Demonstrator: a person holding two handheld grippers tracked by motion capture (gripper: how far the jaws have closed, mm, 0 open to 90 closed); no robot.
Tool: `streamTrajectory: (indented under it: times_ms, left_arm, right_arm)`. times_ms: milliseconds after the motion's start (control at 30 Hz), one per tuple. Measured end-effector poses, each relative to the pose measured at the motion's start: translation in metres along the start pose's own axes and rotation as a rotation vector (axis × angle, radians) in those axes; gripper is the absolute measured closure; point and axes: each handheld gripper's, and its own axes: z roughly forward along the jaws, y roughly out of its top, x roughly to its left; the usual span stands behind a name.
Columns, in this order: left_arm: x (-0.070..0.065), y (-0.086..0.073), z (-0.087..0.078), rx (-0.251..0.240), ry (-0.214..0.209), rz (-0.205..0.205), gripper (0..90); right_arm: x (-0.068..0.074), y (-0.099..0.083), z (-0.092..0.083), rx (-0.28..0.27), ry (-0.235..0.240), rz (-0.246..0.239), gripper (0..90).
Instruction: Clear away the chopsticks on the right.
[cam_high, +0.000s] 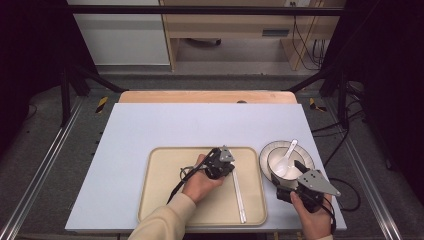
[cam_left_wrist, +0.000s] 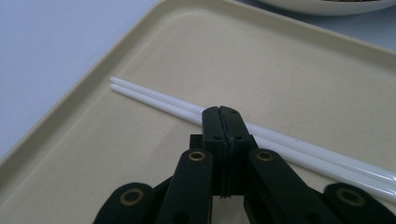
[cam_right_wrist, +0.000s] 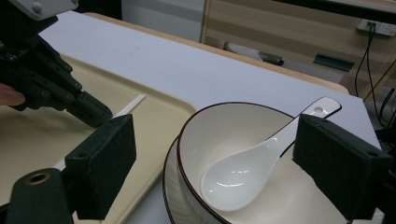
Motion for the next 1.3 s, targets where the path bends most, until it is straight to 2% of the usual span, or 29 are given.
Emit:
streamTrajectory:
  times_ms: [167,333,433,700,833,933,1167,1300]
  left_arm:
    - [-0.005,-0.002,-0.003,0.006,-0.020,0.015,89.1]
    - [-0.016,-0.004,-0.009,0.018,-0.055,0.028,89.1]
    - [-0.023,-0.002,-0.008,0.021,-0.061,0.050,89.0]
    - [-0.032,0.007,0.003,-0.006,-0.088,0.042,89.1]
    - [-0.039,0.011,0.006,-0.006,-0.103,0.057,89.0]
    - [-0.043,0.011,0.005,0.001,-0.119,0.073,88.9]
    - [-0.051,0.005,-0.003,0.015,-0.151,0.086,89.0]
    - [-0.056,0.007,-0.002,0.015,-0.169,0.087,89.0]
  right_arm:
    - [0.000,0.000,0.000,0.001,-0.001,-0.002,13.2]
    - [0.000,0.000,0.001,0.003,0.001,0.000,13.3]
    - [0.000,0.000,0.001,0.008,0.002,-0.002,13.3]
    - [0.000,-0.001,0.002,0.011,0.002,0.001,13.5]
    - [-0.001,-0.001,0.002,0.013,0.006,0.007,13.5]
    - [-0.001,-0.001,0.002,0.011,0.006,0.004,13.6]
    - [-0.001,-0.001,0.002,0.015,0.008,0.009,13.7]
    - [0.000,-0.001,0.003,0.020,0.007,0.005,13.7]
